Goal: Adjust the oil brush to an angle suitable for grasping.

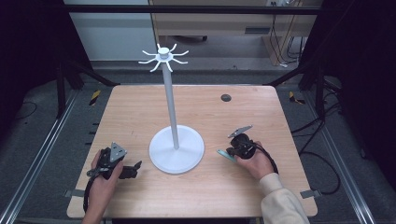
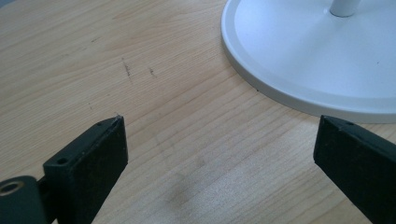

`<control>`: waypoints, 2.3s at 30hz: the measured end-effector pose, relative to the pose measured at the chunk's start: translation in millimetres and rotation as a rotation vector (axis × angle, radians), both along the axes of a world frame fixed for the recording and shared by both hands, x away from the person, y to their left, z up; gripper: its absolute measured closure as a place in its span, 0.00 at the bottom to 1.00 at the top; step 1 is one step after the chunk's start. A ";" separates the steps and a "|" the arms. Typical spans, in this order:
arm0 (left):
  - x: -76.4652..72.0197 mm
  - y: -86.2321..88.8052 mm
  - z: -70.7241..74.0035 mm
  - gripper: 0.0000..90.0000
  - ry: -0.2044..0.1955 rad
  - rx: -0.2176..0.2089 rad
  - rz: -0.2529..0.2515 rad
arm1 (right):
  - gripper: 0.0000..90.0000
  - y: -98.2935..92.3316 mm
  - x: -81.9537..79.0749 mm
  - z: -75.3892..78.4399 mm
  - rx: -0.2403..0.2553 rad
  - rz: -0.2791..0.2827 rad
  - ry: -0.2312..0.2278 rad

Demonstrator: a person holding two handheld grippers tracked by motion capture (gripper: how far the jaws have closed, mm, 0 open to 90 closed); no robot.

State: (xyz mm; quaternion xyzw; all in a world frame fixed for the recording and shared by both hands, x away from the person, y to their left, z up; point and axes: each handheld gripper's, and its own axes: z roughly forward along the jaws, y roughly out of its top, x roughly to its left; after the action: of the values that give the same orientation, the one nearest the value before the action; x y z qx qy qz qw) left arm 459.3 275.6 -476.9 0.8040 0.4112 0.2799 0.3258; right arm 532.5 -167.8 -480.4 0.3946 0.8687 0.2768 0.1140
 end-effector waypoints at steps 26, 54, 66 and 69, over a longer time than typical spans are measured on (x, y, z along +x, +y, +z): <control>-0.1 -0.7 -0.8 0.03 0.004 0.005 -0.002 | 0.81 -10.9 -16.4 30.8 -0.117 0.094 0.040; -0.6 -0.4 -1.3 0.03 0.009 0.005 -0.004 | 0.78 -15.6 -17.6 28.7 -0.247 0.169 0.145; 0.0 -1.3 -1.6 0.03 0.011 0.008 -0.006 | 0.80 -15.3 -15.9 22.0 -0.286 0.181 0.178; 0.2 -1.5 -1.6 0.03 0.013 0.010 -0.007 | 0.81 -17.4 -14.1 20.1 -0.290 0.181 0.184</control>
State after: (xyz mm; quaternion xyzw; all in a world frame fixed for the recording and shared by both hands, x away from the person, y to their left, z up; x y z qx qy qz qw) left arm 459.5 274.1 -478.5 0.8088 0.4092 0.2756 0.3201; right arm 518.4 -185.3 -460.4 0.3178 0.9383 0.1205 0.0645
